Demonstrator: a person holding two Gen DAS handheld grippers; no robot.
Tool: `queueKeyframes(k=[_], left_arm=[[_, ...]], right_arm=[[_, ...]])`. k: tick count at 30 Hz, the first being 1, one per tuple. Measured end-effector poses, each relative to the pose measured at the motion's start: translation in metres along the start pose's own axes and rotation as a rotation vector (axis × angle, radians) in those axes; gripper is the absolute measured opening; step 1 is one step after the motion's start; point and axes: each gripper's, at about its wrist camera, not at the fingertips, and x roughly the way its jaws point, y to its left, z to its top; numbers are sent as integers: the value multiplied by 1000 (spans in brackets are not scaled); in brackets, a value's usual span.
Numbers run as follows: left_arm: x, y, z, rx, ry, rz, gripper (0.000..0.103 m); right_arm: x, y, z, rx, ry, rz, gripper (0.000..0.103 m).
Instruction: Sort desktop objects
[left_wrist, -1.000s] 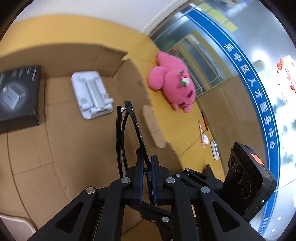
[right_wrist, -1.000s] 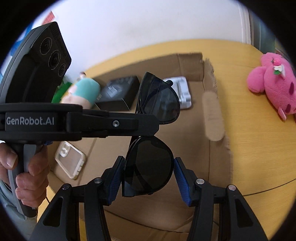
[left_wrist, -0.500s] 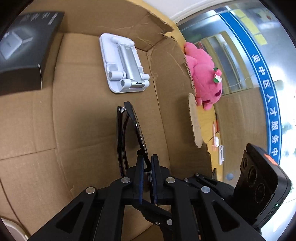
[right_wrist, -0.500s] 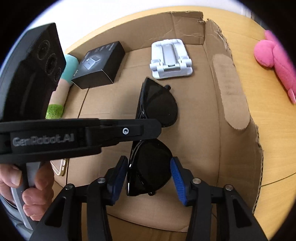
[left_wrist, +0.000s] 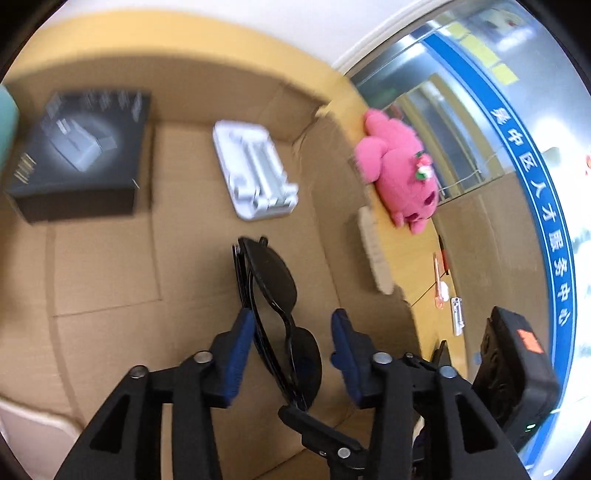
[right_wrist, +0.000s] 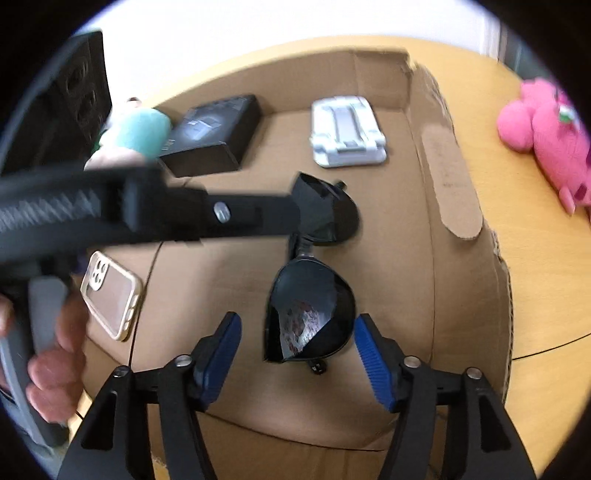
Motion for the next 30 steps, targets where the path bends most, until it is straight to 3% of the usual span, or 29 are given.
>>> queueKeyframes(k=[2, 4, 6, 9, 12, 15, 17, 20, 24, 30], left_arm=[[-30, -8, -11, 55, -86, 49, 52], [-59, -17, -27, 110, -189, 124, 66], [-95, -20, -55, 170, -336, 258, 73], [-123, -13, -93, 184, -477, 428, 83], [-135, 11, -137, 149, -611, 577, 87], [-125, 42, -164, 87, -619, 698, 92], [-118, 59, -175, 48, -601, 723, 92], [-114, 62, -195, 126, -721, 793, 93], [-112, 63, -204, 132, -808, 794, 96], [-112, 60, -203, 145, -804, 775, 101]], right_arm=[[-14, 7, -6, -23, -61, -6, 69], [-38, 18, -18, -48, -186, -20, 70], [-56, 29, -33, -61, -298, -50, 80], [-64, 50, -57, -125, -403, -96, 80], [-69, 65, -85, -144, -574, -151, 81], [-58, 66, -91, -116, -601, -139, 81], [-52, 68, -91, -111, -582, -133, 81], [-50, 69, -98, -114, -611, -153, 83], [-47, 72, -104, -109, -647, -168, 85], [-46, 73, -115, -129, -707, -173, 86]])
